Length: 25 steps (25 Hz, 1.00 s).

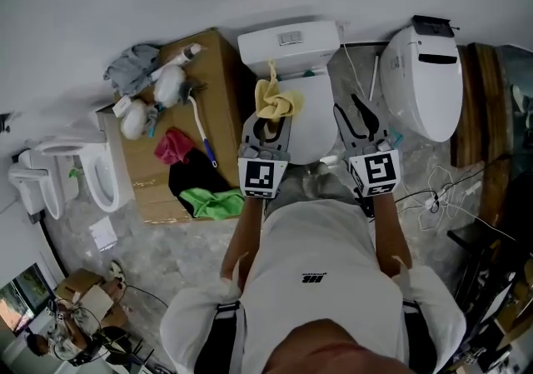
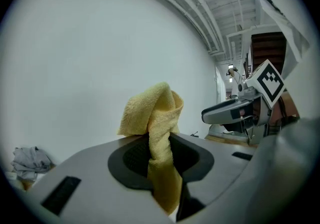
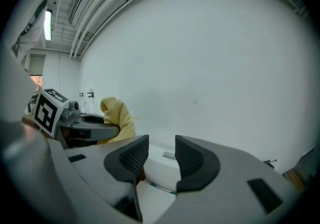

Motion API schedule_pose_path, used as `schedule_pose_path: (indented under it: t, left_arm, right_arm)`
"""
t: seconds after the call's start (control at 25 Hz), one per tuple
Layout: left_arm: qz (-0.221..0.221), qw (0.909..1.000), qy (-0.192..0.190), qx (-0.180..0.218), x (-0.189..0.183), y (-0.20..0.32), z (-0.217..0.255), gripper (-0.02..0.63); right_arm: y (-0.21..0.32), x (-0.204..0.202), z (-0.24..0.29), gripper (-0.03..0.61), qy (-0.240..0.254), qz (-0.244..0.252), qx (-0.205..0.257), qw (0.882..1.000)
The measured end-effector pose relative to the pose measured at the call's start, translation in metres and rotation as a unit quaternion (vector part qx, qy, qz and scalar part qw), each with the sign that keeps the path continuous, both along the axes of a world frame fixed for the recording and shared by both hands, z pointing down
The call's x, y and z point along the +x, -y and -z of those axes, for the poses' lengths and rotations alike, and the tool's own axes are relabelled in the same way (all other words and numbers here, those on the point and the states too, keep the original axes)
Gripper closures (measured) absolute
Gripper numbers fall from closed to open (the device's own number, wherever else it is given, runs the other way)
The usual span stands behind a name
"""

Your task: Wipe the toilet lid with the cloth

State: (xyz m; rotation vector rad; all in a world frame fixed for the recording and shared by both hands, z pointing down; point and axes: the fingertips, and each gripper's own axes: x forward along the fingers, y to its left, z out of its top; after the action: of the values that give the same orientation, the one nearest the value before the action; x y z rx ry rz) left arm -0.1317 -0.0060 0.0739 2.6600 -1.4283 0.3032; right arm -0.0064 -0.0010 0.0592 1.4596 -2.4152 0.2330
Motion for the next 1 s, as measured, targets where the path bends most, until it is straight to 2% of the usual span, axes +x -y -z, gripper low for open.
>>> schedule_pose_path:
  t: [0.36, 0.72, 1.0]
  left_arm:
    - [-0.033, 0.998, -0.002, -0.054, 0.025, 0.041, -0.069, 0.508]
    - [-0.039, 0.9935, 0.017, -0.106, 0.078, 0.068, -0.15, 0.508]
    - [-0.023, 0.9898, 0.03, -0.137, 0.109, 0.087, -0.21, 0.508]
  right_arm:
    - [0.036, 0.014, -0.07, 0.402, -0.009, -0.018, -0.063, 0.998]
    - [0.074, 0.055, -0.148, 0.402, -0.009, 0.023, -0.124, 0.992]
    - [0.102, 0.079, -0.203, 0.402, -0.011, 0.065, -0.149, 0.987]
